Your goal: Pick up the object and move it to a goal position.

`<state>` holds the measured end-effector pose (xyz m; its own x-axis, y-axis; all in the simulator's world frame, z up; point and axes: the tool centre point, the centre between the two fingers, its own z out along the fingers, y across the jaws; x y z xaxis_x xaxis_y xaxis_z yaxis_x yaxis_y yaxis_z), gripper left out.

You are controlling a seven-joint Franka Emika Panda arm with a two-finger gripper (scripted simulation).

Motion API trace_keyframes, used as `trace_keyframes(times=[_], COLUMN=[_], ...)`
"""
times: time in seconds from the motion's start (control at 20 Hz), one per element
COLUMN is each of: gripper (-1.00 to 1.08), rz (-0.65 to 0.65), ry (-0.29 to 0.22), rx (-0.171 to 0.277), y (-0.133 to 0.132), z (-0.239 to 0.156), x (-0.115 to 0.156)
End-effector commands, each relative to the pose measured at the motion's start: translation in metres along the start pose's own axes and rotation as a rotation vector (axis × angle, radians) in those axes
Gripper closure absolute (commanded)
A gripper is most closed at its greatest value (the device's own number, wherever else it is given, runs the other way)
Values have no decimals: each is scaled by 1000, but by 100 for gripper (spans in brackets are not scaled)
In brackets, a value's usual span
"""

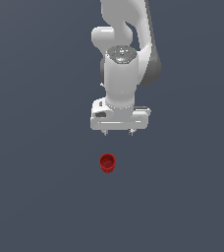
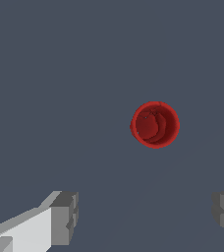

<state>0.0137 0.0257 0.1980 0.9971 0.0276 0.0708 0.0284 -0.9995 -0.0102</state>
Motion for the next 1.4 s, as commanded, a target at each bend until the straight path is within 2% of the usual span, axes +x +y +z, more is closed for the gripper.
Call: trace_keyframes(times=[0.0, 0.5, 0.95, 1.35], gripper=[-92, -92, -92, -92], rz=[-3, 29, 96, 133], ry=[1, -14, -48, -67], rx=[0, -2, -9, -14], y=[-1, 10, 32, 46], z=[-1, 20, 68, 98], x=[0, 14, 39, 49])
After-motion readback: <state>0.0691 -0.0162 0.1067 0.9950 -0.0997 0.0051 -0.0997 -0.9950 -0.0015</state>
